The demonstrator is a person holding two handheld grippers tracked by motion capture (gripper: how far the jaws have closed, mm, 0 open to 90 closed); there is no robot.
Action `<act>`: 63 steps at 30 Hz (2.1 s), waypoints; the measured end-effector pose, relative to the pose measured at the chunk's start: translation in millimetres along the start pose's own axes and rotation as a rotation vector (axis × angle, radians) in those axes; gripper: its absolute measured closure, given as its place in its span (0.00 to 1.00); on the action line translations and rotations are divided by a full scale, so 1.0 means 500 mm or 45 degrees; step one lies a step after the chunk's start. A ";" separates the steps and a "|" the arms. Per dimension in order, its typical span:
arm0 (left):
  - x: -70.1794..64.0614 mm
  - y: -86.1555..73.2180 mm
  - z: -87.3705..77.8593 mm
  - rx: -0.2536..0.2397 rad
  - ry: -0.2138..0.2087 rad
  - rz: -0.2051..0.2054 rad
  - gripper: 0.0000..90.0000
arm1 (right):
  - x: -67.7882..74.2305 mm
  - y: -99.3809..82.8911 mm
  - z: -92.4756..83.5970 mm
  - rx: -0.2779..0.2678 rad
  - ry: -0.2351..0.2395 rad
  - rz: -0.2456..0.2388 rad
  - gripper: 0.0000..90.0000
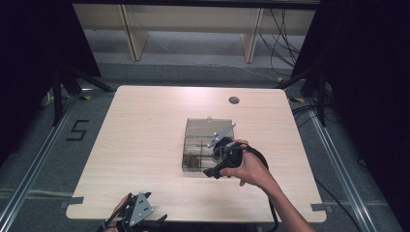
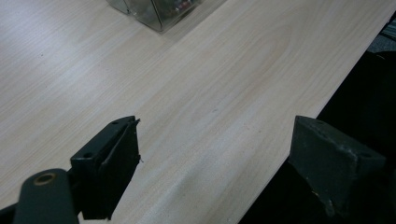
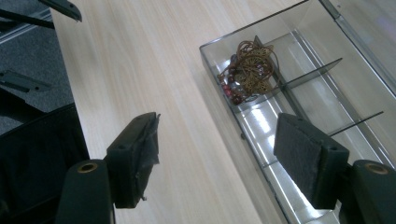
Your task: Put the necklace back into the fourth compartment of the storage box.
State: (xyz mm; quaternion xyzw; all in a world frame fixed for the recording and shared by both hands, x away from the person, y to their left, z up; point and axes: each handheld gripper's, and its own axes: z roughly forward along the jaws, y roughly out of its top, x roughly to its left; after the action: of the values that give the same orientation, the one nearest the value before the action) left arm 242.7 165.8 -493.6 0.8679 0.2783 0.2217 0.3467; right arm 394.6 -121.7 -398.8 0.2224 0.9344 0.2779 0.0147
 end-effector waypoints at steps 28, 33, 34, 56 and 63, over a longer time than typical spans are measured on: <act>-0.002 0.000 0.001 -0.024 0.010 -0.027 0.17 | 0.032 -0.043 0.016 -0.069 0.040 -0.009 0.32; -0.003 0.000 0.002 -0.026 0.010 -0.031 0.17 | 0.039 -0.053 0.018 -0.087 0.032 0.033 0.32; -0.004 0.000 0.002 -0.026 0.008 -0.034 0.17 | 0.040 -0.056 0.018 -0.094 0.032 0.026 0.32; -0.005 0.002 0.001 -0.023 0.021 -0.008 0.17 | 0.045 -0.115 0.029 -0.148 0.037 0.058 0.29; -0.003 0.003 -0.003 -0.009 0.001 0.016 0.17 | 0.045 -0.129 0.036 -0.150 0.036 0.087 0.24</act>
State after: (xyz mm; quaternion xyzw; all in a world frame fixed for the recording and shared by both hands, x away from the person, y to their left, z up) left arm 241.4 164.8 -491.9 0.8684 0.2721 0.2251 0.3481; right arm 350.6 -150.9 -445.9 0.2489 0.9085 0.3357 0.0053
